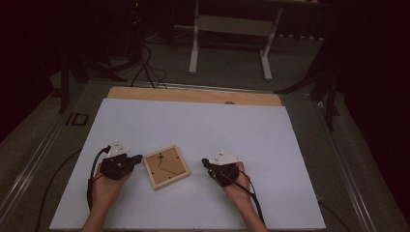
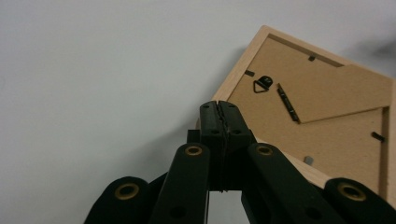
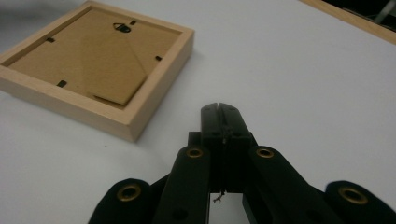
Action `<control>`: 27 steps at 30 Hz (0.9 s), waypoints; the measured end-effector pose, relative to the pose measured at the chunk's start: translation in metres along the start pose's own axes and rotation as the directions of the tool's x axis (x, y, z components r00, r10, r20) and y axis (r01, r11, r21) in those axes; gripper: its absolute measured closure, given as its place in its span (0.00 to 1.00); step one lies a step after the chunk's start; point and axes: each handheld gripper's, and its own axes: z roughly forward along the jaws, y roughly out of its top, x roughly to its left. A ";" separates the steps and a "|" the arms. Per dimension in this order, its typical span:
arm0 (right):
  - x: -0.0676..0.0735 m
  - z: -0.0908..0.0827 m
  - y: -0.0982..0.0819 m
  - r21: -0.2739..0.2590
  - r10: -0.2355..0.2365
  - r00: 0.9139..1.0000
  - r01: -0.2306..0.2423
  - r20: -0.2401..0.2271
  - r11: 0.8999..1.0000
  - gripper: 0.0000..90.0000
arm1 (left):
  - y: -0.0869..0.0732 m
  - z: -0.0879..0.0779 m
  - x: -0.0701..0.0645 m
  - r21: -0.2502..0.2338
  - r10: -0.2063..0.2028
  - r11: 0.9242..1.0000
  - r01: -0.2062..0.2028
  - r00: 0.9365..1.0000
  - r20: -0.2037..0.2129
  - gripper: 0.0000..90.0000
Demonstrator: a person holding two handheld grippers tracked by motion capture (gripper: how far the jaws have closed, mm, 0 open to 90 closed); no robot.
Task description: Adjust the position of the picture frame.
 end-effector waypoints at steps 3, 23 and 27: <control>0.006 0.006 0.003 0.015 -0.021 1.000 0.021 -0.012 1.000 1.00 | -0.003 0.004 0.003 0.033 -0.009 0.999 0.009 1.000 -0.018 1.00; 0.022 0.030 0.002 0.089 -0.024 0.996 0.031 -0.081 0.996 1.00 | 0.002 0.031 -0.006 0.096 0.016 0.995 -0.015 1.000 -0.003 1.00; 0.024 0.027 0.001 0.095 -0.033 0.996 0.041 -0.087 0.995 1.00 | 0.006 0.039 -0.014 0.093 0.021 0.995 -0.023 1.000 0.016 1.00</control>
